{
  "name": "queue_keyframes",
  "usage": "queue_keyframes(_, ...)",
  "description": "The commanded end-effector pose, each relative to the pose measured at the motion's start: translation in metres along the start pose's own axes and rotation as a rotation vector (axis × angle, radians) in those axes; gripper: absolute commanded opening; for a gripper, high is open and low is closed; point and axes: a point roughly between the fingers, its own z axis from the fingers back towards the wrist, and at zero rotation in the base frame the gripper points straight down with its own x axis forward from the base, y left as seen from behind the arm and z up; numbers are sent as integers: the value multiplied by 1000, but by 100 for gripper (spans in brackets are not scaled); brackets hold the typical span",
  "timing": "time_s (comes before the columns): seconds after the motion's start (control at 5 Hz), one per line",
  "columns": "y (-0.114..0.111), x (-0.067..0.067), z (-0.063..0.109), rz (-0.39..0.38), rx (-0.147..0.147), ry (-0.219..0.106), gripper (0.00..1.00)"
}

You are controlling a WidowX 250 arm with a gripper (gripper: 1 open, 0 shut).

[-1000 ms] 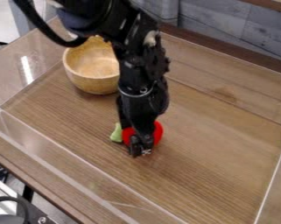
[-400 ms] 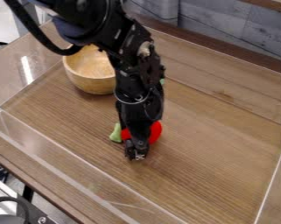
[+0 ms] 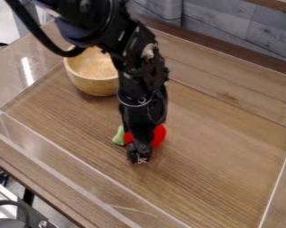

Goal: Move the red fruit to the left

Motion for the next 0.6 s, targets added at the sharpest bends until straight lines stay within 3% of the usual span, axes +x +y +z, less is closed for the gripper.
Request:
queue_keyframes(0.0,0,14,-3,-24,-10,3,100)
queue_keyframes(0.2,0,27,-3,-29,-15,-15,100)
queue_keyframes(0.4,-2,26,5,25,-3,-42,100)
